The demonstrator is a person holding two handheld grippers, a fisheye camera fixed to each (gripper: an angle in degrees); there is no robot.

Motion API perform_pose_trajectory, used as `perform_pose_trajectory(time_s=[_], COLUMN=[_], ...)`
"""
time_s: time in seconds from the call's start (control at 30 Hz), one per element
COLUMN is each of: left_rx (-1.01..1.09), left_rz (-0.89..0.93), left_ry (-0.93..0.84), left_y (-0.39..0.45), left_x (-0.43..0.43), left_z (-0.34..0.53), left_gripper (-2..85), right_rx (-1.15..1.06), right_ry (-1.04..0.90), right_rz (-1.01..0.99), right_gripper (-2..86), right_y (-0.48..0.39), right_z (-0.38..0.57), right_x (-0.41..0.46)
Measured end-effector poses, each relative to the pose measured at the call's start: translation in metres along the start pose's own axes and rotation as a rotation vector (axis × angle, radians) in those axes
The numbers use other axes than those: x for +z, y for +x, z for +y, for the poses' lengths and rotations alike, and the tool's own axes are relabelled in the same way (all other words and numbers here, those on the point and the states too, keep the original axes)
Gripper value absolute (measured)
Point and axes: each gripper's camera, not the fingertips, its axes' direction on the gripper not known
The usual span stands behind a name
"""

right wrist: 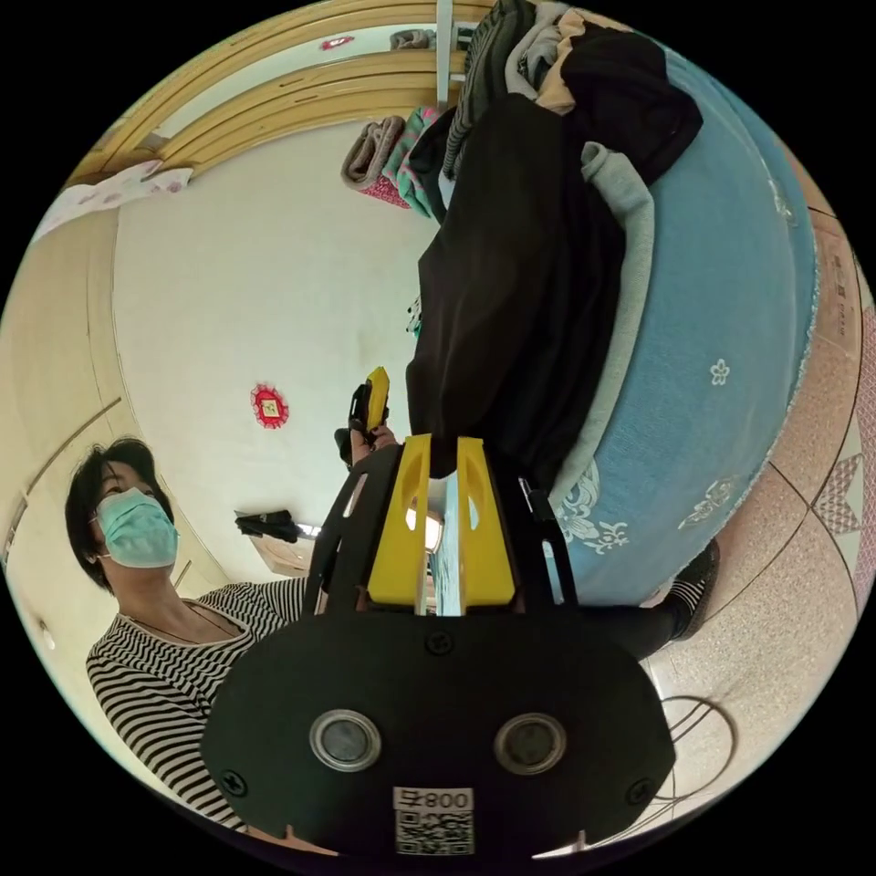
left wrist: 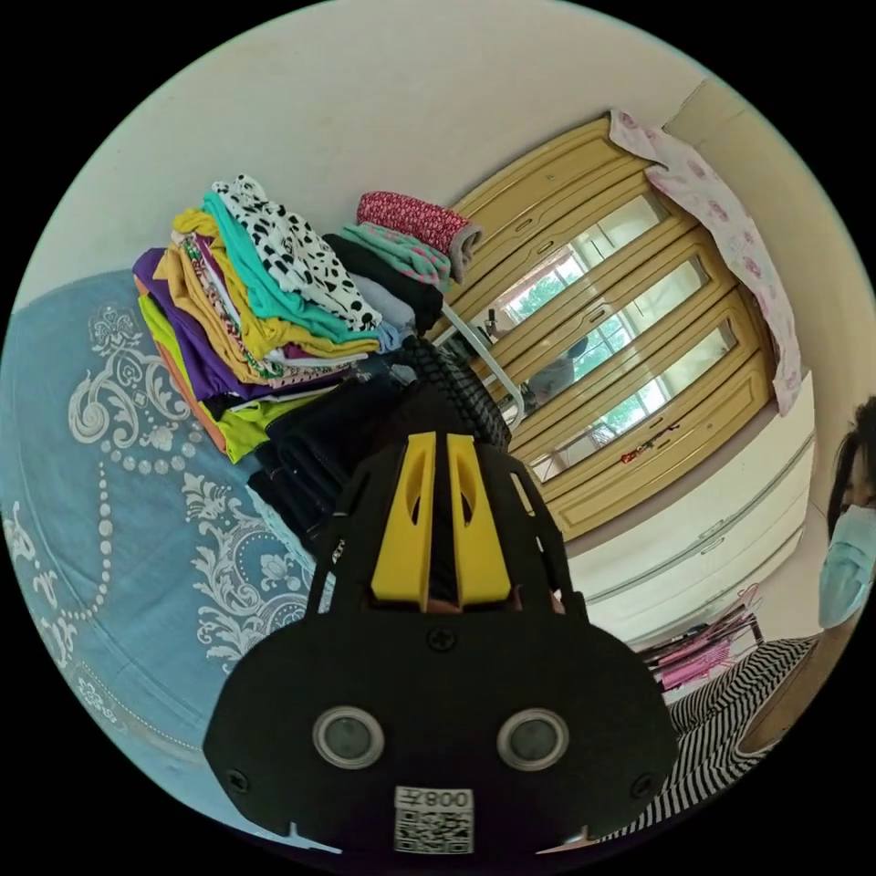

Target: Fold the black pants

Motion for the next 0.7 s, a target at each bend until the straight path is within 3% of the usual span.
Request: perform_pose_trajectory(time_s=[0.07, 0.17, 0.3, 0.47, 0.7], left_rx=[0.035, 0.101, 0.183, 0.168, 0.203], left_rz=[-0.026, -0.063, -0.380, -0.428, -0.487], left_ry=[0.026, -0.070, -0.249, -0.271, -0.301], left_y=[0.024, 0.057, 0.080, 0.094, 0.139], left_x=[-0.010, -0.003, 0.021, 0.016, 0.000], left_z=[-0.017, -0.046, -0.080, -0.118, -0.159], left_gripper=[1.3, 0.5, 0.1, 0.0, 0.0], right_rx=[0.007, -0.044, -0.207, -0.417, -0.518], right_ry=[0.037, 0.076, 0.055, -0.142, -0.097], right_rz=[0.024, 0.117, 0.245, 0.580, 0.700], right_gripper=[1.9, 0.6, 0.2, 0.1, 0.1], right_y=[-0.005, -0.029, -0.074, -0.106, -0.121], right_z=[0.007, 0.008, -0.008, -0.036, -0.025], right_x=[-0.012, -0.018, 0.005, 0.106, 0.147])
